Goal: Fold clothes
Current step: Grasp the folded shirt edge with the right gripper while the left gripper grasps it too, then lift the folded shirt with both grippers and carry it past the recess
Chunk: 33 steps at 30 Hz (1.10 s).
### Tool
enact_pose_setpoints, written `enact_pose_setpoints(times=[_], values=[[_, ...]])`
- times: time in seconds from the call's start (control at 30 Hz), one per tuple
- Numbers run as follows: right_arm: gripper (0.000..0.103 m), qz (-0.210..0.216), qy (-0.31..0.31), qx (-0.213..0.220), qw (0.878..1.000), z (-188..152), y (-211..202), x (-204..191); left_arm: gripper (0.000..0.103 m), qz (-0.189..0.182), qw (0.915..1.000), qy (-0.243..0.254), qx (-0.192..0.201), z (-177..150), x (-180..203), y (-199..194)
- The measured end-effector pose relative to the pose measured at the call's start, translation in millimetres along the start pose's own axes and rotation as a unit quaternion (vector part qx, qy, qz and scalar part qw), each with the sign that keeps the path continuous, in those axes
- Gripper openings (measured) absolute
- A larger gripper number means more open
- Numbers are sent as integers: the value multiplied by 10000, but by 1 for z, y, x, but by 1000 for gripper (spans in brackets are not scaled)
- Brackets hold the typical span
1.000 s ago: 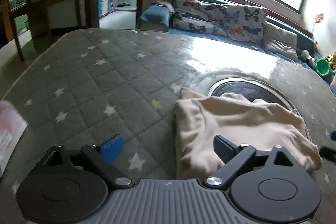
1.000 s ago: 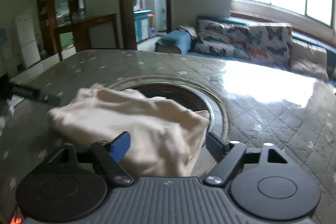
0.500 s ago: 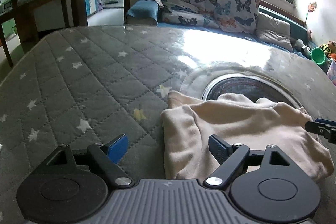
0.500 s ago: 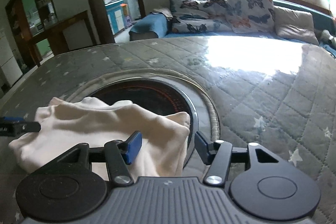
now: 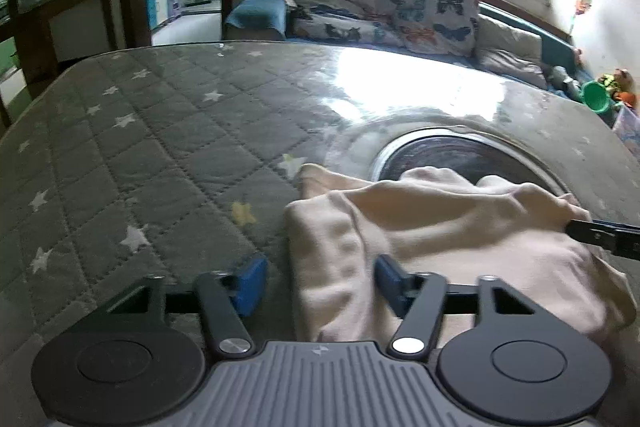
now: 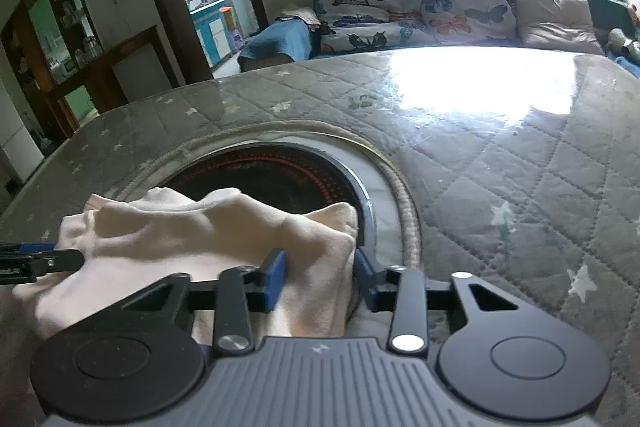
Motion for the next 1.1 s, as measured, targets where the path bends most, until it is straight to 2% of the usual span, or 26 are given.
enact_pose_setpoints(times=[0.07, 0.13, 0.47, 0.57, 0.6, 0.7, 0.87, 1.1], values=[[26, 10, 28, 7, 10000, 0, 0, 0, 42, -141, 9999, 7, -3, 0, 3, -1], [26, 15, 52, 23, 10000, 0, -1, 0, 40, -168, 9999, 7, 2, 1, 4, -1], [30, 30, 89, 95, 9999, -1, 1, 0, 44, -116, 9999, 67, 67, 1, 7, 0], [19, 97, 134, 102, 9998, -1, 2, -1, 42, -76, 9999, 110, 94, 1, 9, 1], [13, 138, 159, 117, 9997, -1, 1, -1, 36, -115, 9998, 118, 92, 2, 9, 1], [11, 158, 150, 199, 9996, -1, -3, -3, 27, -246, 9996, 106, 67, 3, 11, 0], [10, 163, 63, 437, 9989, 4, -25, -5, 21, -320, 9991, 238, 170, 8, 19, -8], [10, -185, -71, 718, 9972, 7, -79, 10, 19, -765, 9951, 501, 383, 20, 61, -31]])
Point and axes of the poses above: each gripper's, at about its wrist camera, not at the fingertips, and y roughly the way its jaws point, x to its right, z to its top, the point moved 7 cm from there along y, roughly the way its jaws point, and after that the axes turned 15 degrees about z, right-handed, at the moved point
